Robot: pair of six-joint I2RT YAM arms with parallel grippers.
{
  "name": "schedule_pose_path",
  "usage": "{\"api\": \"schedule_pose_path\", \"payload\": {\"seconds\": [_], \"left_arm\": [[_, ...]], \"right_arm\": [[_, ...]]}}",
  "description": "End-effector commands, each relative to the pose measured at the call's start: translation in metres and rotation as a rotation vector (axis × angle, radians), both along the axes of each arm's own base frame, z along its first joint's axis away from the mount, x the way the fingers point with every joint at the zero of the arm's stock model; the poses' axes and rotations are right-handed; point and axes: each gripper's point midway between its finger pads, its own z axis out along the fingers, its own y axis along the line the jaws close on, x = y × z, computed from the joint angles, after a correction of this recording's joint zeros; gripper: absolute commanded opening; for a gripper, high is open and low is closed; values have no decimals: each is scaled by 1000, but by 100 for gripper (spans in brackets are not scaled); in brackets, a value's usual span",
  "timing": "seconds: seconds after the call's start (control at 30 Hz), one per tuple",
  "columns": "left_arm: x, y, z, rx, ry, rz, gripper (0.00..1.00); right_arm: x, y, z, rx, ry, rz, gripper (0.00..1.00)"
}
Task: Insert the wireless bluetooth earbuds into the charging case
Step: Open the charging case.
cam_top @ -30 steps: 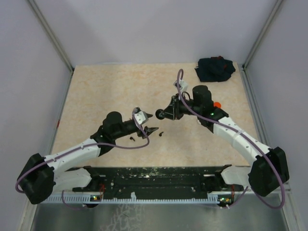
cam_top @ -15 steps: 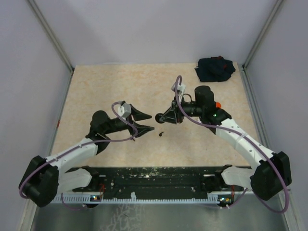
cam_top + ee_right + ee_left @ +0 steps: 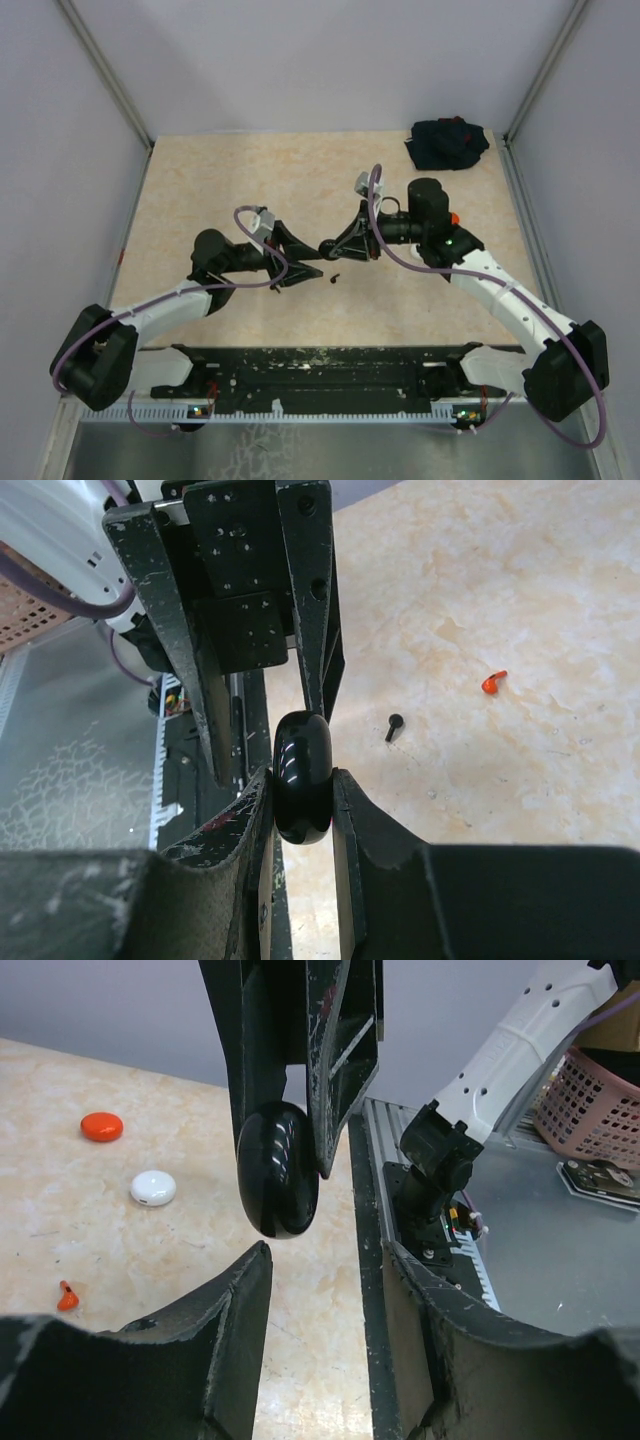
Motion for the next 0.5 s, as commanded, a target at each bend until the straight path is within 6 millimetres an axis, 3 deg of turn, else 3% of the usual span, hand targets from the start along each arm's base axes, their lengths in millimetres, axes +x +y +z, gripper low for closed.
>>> {"api": "schedule_pose_path", "payload": {"seconds": [0.0, 0.47], "left_arm": [[-5, 1, 24, -36, -52, -31, 52], [-10, -1, 28, -25, -41, -81, 41]], "right_arm": [[-10, 5, 18, 34, -94, 68, 0], [-20, 12, 9, -3, -103, 113, 0]]}}
